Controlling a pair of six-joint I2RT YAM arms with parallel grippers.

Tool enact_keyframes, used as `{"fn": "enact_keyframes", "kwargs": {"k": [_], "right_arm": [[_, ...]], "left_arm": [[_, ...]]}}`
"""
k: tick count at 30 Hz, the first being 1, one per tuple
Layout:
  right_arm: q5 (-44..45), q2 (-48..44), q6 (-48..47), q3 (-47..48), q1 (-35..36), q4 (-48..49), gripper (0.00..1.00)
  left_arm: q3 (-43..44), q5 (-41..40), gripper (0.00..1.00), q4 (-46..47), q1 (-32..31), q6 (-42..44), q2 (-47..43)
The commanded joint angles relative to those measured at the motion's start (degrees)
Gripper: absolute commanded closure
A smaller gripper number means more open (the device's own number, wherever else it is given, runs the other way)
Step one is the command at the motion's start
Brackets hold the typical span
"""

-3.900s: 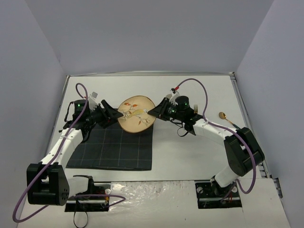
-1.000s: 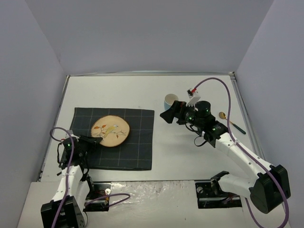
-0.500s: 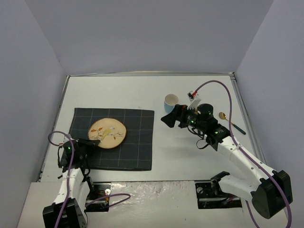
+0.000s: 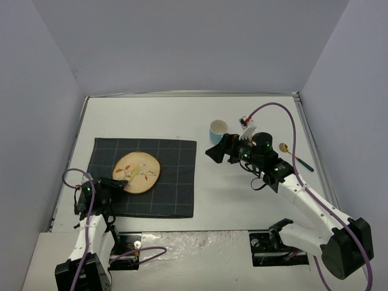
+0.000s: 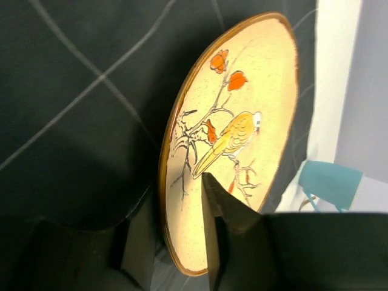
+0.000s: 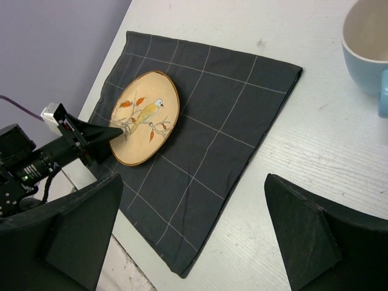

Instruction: Set the dinner table for one person

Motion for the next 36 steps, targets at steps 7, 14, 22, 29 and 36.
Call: {"fn": "enact_keyframes", "kwargs": {"k": [7, 14, 22, 29, 36], "right_arm": [[-1.1, -1.5, 0.5, 0.2, -0.3, 3.2, 0.0], [3.8, -1.5, -0.4, 1.2, -0.3, 0.3, 0.0], [18.4, -0.2, -5.7, 4.9, -0.2, -8.0, 0.0], [24.4, 7.8, -15.1, 10.2, -0.1, -9.4, 0.0], [26.0, 16.4, -19.4, 12.8, -0.2, -3.5, 0.05]], "left_arm": [[5.5, -4.8, 0.31, -11.6, 0.5, 1.1, -0.3], [16.7, -9.0, 0.03, -26.4, 0.4, 3.0, -0.3], [32.2, -14.4, 0.03, -41.4, 0.3, 12.0, 3.1], [43.0, -14.4, 0.03, -43.5, -0.1, 28.3, 6.7], [50.9, -19.5, 0.03, -43.2, -6.9, 41.0, 12.5]]}}
